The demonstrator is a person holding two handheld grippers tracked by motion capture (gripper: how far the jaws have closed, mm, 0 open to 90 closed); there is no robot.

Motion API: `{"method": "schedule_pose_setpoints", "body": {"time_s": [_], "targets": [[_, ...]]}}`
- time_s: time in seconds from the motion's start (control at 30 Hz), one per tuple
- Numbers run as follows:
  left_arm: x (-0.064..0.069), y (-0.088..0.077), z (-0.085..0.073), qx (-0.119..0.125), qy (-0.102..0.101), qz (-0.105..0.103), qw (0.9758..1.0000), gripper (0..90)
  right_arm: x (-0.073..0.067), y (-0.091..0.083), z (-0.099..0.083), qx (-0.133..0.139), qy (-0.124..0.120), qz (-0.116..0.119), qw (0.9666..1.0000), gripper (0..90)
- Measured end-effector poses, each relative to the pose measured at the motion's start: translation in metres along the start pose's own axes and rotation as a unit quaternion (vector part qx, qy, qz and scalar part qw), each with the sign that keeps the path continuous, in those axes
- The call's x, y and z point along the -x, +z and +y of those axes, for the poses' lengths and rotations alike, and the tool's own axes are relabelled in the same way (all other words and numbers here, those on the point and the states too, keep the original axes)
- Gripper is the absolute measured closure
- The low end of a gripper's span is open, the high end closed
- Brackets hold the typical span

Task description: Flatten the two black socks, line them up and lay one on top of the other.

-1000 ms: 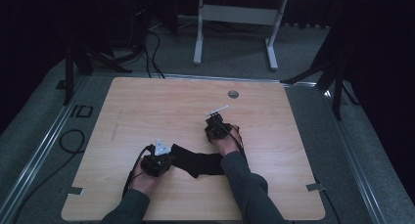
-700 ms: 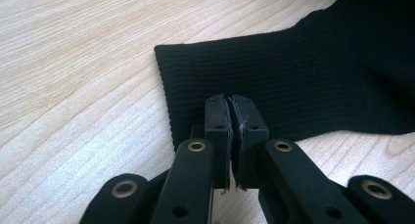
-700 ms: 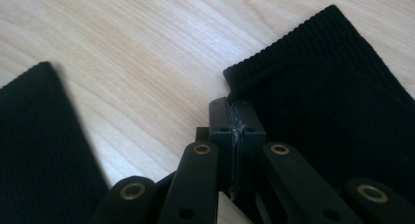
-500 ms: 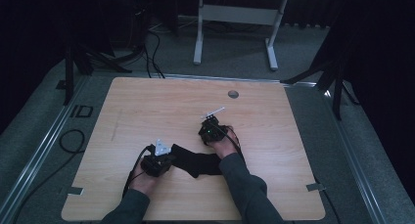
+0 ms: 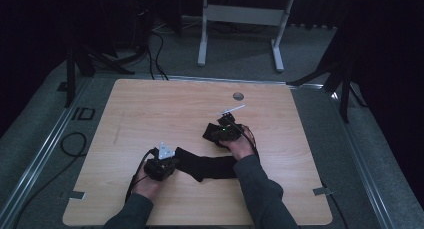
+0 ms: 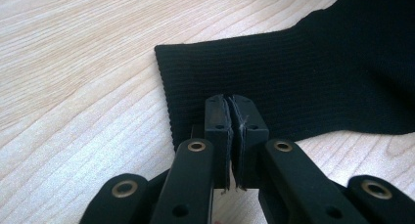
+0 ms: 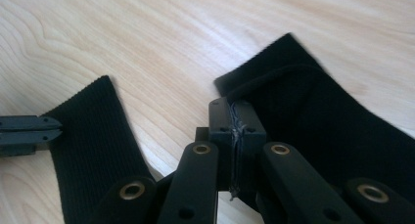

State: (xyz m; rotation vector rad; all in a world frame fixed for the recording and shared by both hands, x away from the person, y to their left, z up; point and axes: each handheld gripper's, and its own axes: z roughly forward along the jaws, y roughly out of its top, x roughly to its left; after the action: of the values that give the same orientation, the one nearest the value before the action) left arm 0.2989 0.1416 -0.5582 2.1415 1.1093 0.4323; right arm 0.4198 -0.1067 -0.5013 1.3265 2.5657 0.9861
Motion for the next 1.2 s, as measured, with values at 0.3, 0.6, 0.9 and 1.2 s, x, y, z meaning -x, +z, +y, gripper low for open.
{"method": "schedule_pose_setpoints", "body": {"time_s": [0.3, 0.6, 0.9, 1.2], "targets": [[0.0, 0.0, 0.0, -0.002, 0.002, 0.001, 1.0, 86.7, 0.031, -0.038, -0.012, 0.035, 0.029, -0.002, 0.999, 88.4], [0.001, 0.0, 0.0, 0.0, 0.001, 0.0, 1.0, 86.7, 0.054, -0.063, -0.026, 0.061, 0.059, -0.011, 0.9963, 88.4], [0.001, 0.0, 0.0, 0.0, 0.0, 0.0, 1.0, 86.7, 0.085, -0.087, -0.049, 0.069, 0.096, -0.042, 0.9921, 88.3], [0.001, 0.0, 0.0, 0.001, 0.002, 0.0, 1.0, 86.7, 0.086, -0.1, -0.063, 0.072, 0.093, -0.045, 0.992, 88.3]]}}
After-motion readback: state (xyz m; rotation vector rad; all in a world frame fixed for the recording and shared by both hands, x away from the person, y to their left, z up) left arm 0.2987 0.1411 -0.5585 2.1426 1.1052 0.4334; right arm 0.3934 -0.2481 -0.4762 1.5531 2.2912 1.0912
